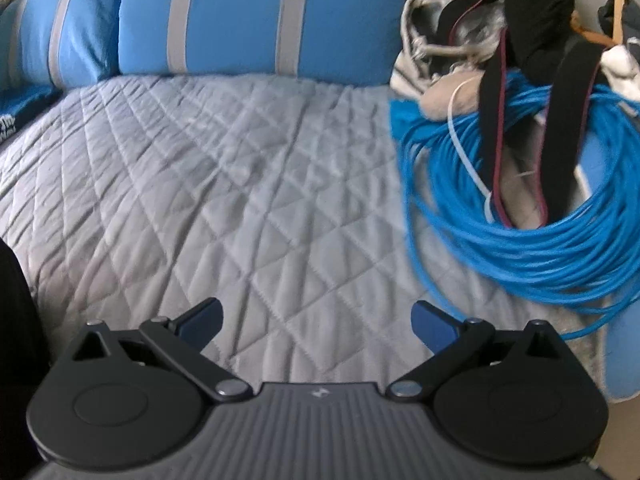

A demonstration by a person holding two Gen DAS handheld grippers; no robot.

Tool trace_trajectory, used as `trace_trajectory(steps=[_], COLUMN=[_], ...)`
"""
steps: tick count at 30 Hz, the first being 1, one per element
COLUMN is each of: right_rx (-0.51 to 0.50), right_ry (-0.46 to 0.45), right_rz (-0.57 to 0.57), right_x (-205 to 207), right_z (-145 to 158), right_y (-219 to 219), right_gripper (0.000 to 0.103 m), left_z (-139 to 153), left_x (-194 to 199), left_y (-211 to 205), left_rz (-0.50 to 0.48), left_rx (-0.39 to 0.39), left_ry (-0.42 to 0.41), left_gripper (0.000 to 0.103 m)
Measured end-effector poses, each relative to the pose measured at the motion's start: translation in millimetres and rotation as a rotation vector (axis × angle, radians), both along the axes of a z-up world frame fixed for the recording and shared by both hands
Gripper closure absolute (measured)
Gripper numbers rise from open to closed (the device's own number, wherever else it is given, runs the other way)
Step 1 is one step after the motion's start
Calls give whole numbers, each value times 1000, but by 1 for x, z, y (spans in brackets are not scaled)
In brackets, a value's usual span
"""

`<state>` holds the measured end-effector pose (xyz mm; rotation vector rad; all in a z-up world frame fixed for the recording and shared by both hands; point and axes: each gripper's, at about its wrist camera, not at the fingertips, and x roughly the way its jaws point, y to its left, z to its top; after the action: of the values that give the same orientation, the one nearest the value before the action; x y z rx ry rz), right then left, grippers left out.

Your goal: Fold clothes

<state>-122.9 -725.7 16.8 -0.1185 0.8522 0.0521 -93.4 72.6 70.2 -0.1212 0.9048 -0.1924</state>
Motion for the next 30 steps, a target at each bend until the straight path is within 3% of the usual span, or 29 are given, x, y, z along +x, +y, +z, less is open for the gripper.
trace_trajectory(steps=[7,10,13,14,18,30], right_rx=[-28,25,46,42,42,45], right_ry=[24,-7,-22,-23,-23,-84], right_rz=[-13,-46,-59,-60,-68,-168], right_x=[9,8,8,8,12,45], right_z=[-40,-47,-48,-48,-48,-52], right_y=[13,10,8,9,10,27], right_gripper=[0,0,0,0,0,0], left_z=[-39,-56,-68,-70,-72,-67], left_x=[16,22,24,24,26,53], left_y=[-13,-19,-29,-34,-43,-45], left_rz=[-7,-23,-49,-57,-50,-20], left_rx=[64,92,123,149,190,200], left_ry=[31,39,12,4,-57,-57], left_gripper=[23,22,0,0,0,0])
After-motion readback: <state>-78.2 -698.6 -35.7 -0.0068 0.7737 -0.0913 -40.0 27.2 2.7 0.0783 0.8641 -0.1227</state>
